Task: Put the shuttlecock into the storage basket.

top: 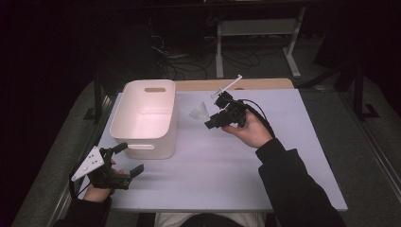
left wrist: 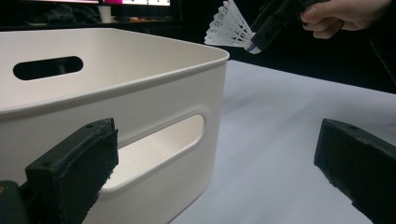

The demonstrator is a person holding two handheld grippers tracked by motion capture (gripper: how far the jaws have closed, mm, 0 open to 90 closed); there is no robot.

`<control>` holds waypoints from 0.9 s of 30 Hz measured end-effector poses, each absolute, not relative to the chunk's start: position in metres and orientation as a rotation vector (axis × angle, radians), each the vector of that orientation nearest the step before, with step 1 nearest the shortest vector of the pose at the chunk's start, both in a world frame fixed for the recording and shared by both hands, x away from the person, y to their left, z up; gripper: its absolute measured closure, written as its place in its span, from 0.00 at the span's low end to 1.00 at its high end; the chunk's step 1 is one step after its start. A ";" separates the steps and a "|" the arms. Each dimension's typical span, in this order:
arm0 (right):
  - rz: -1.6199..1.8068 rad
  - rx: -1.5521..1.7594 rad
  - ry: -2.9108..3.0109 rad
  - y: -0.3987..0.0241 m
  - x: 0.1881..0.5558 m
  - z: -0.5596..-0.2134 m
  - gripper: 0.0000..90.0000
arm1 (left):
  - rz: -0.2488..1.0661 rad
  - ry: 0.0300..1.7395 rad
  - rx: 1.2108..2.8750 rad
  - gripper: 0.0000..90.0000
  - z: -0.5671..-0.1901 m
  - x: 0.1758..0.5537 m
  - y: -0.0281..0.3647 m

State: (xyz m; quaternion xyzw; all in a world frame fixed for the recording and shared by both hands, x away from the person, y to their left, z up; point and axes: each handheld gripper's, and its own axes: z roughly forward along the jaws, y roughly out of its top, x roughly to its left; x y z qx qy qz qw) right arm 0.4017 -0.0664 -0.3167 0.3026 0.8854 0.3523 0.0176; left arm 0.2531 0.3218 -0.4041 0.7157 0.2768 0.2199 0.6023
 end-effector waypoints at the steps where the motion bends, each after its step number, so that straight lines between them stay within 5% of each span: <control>1: 1.095 0.940 2.751 -0.066 0.402 -0.317 0.71 | 0.509 0.641 1.658 0.00 -0.404 0.253 0.322; 27: 1.112 0.875 2.730 -0.055 0.405 -0.284 0.71 | 0.515 0.644 1.656 0.00 -0.404 0.253 0.322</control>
